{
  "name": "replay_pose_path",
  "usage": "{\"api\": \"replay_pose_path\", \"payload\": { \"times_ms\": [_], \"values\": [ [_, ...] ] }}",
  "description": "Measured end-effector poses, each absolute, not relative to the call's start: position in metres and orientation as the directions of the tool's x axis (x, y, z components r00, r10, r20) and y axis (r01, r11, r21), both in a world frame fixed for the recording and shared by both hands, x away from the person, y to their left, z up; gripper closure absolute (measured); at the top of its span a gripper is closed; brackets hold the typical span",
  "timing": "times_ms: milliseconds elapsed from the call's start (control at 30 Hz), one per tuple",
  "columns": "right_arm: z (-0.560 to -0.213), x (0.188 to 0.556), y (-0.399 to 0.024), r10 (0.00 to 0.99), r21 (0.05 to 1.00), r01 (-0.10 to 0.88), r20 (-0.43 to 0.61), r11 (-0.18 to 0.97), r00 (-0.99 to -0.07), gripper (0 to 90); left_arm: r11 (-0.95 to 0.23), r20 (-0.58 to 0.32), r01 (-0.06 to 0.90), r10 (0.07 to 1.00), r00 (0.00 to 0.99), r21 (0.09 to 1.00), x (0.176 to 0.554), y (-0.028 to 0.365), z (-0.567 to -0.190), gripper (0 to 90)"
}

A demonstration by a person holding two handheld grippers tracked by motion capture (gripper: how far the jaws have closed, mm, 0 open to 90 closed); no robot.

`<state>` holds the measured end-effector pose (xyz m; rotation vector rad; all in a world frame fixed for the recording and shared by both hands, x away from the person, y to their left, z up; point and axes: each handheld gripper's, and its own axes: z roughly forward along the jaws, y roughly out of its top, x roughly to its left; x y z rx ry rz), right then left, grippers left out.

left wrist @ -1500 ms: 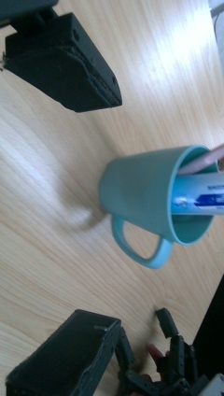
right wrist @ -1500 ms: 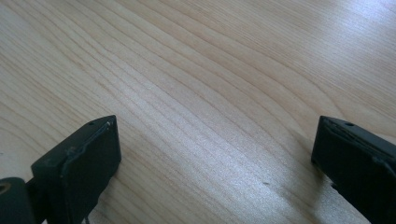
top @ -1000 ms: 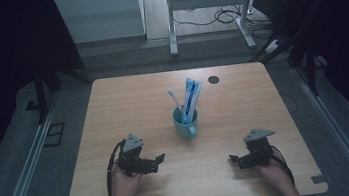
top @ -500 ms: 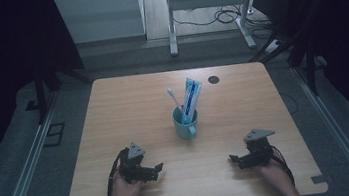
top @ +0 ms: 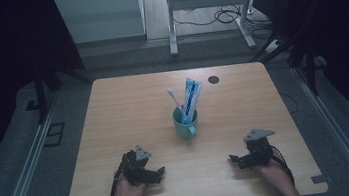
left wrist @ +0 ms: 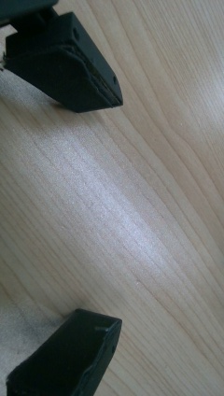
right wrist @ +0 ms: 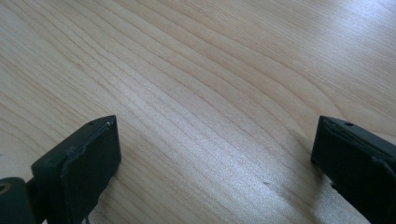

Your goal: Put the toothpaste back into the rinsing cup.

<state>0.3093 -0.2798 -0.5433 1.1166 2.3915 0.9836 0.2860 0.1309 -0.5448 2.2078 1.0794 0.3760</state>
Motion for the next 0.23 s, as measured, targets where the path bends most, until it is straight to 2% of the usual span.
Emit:
{"api": "replay_pose_path", "payload": {
  "times_ms": [233],
  "values": [
    [-0.5434, 0.3093, -0.2799, 0.766, 0.704, 0.544, 0.000, 0.456, -0.642, 1.2, -0.456, -0.023, 0.599, 0.784, 0.621, 0.658, 0.2859, 0.1308, -0.5448, 0.0]
  ]
}}
